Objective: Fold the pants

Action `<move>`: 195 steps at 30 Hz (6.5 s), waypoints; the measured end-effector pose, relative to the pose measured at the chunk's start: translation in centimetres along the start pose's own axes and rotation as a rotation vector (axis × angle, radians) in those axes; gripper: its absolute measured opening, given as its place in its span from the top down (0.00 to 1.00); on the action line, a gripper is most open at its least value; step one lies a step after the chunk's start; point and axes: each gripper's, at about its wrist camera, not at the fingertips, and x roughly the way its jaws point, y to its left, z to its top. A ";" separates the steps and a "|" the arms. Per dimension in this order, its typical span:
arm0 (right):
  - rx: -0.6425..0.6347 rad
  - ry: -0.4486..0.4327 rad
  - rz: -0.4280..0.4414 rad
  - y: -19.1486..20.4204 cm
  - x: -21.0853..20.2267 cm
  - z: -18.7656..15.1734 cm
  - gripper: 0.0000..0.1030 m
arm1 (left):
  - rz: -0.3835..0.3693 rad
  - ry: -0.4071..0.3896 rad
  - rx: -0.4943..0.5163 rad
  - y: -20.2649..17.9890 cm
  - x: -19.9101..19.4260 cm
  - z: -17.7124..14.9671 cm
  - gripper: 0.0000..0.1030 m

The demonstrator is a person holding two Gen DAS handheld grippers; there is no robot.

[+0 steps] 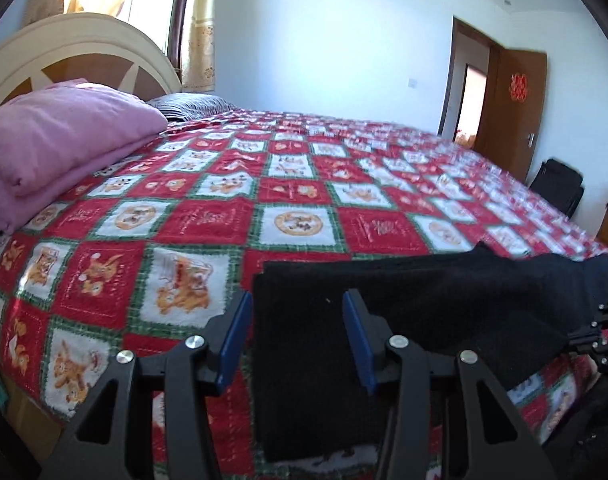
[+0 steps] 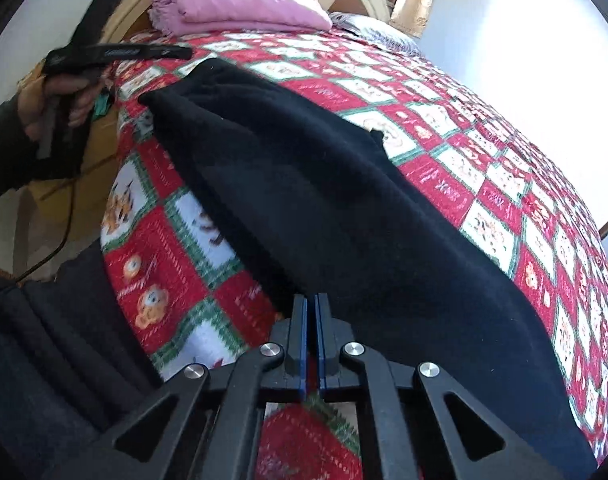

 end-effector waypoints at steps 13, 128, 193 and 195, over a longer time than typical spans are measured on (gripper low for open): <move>0.190 -0.062 0.228 -5.3 -2.0 2.1 0.50 | 0.087 -0.017 0.025 0.3 1.5 0.2 0.43; 1.088 -0.230 -0.370 -26.7 -19.6 -26.4 0.48 | -0.556 0.183 0.492 -34.6 2.4 -4.5 0.63; 0.768 -0.007 0.201 -15.3 10.1 9.2 0.79 | 0.170 -0.044 -0.088 -0.1 4.9 -1.1 0.00; 0.782 -0.043 0.198 -15.8 8.4 7.8 0.43 | 0.186 -0.047 -0.097 -0.2 4.3 -1.0 0.00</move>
